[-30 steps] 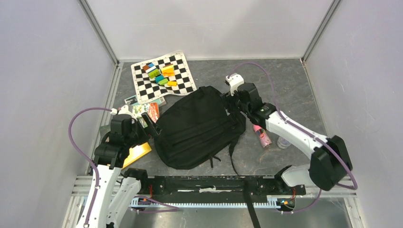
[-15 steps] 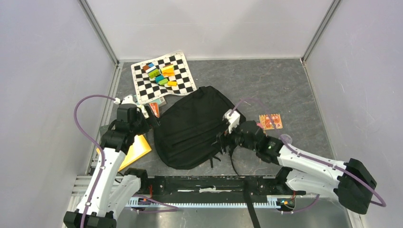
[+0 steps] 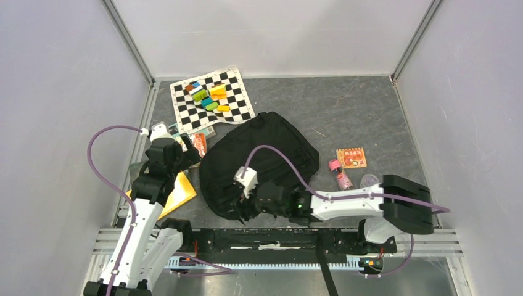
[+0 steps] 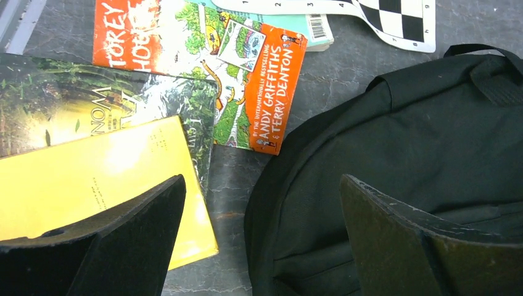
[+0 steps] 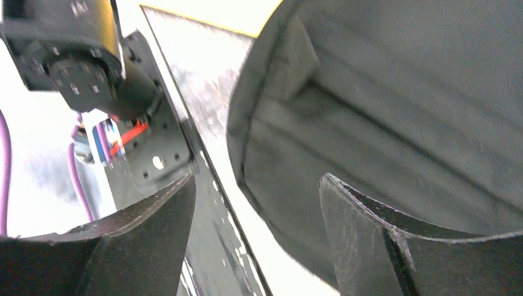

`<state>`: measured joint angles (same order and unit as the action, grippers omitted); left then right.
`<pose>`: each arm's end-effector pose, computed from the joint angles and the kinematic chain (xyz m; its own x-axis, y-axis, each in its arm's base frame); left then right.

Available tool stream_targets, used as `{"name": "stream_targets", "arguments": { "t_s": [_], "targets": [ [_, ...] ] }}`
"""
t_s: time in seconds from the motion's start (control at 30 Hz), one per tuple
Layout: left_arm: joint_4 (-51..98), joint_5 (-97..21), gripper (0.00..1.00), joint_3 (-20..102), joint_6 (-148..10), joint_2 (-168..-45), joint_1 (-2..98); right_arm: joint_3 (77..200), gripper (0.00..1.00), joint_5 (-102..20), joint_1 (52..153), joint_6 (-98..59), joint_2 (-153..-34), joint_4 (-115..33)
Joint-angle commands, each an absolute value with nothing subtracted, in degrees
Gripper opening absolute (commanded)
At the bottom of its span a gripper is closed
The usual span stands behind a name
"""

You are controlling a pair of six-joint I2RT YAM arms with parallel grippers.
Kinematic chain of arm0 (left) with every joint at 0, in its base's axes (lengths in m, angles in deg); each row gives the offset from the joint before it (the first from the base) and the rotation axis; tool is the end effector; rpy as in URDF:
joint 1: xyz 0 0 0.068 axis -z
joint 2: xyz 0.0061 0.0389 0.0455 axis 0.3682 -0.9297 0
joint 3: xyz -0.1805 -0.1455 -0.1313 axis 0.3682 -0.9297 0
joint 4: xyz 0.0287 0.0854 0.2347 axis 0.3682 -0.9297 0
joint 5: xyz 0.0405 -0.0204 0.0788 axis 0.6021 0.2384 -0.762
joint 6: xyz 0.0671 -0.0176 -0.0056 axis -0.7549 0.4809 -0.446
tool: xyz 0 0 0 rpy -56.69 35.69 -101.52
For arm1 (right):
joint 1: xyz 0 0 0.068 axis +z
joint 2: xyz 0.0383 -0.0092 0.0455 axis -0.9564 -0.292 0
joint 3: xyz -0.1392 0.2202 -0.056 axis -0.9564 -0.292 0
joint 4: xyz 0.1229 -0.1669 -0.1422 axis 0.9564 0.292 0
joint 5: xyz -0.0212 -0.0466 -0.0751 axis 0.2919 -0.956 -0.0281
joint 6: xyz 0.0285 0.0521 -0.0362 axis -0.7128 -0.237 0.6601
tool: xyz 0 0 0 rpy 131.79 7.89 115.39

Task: Pack the student bag
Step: Adjust the student bag at the center of the board.

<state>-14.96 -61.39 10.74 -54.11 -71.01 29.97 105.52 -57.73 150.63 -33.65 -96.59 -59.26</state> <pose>0.1625 -0.0091 0.2725 -0.4738 -0.3715 -0.7985 -0.3165 0.9179 -0.2393 0.0790 0.3180 0.2078 -0.4138 -0.2361 -0.8792 -0.8411 0.4686 0.2701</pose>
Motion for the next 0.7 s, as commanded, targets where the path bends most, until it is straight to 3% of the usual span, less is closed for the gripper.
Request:
{"name": "stream_targets", "arguments": {
  "t_s": [0.0,0.23,0.47,0.57,0.67],
  "targets": [
    [-12.9,-63.5,1.00,11.1,-55.8,-71.0,29.7,115.2,0.78,-58.6,151.0,-30.8,-104.1,-64.5],
    [-12.3,-61.0,1.00,10.9,-55.6,-72.0,29.7,124.4,0.79,-63.2,150.9,-28.6,-113.4,-59.2],
    [-12.1,-60.7,1.00,10.6,-55.4,-71.1,29.7,126.7,0.73,-62.9,148.7,-29.5,-116.7,-58.9],
    [-12.1,-60.5,1.00,10.7,-55.5,-71.6,29.7,127.8,0.63,-60.2,148.3,-27.8,-118.2,-60.0],
    [-12.1,-60.6,1.00,10.8,-55.5,-71.9,29.7,129.2,0.32,-57.1,148.1,-24.9,-119.4,-61.0]
  ]
}}
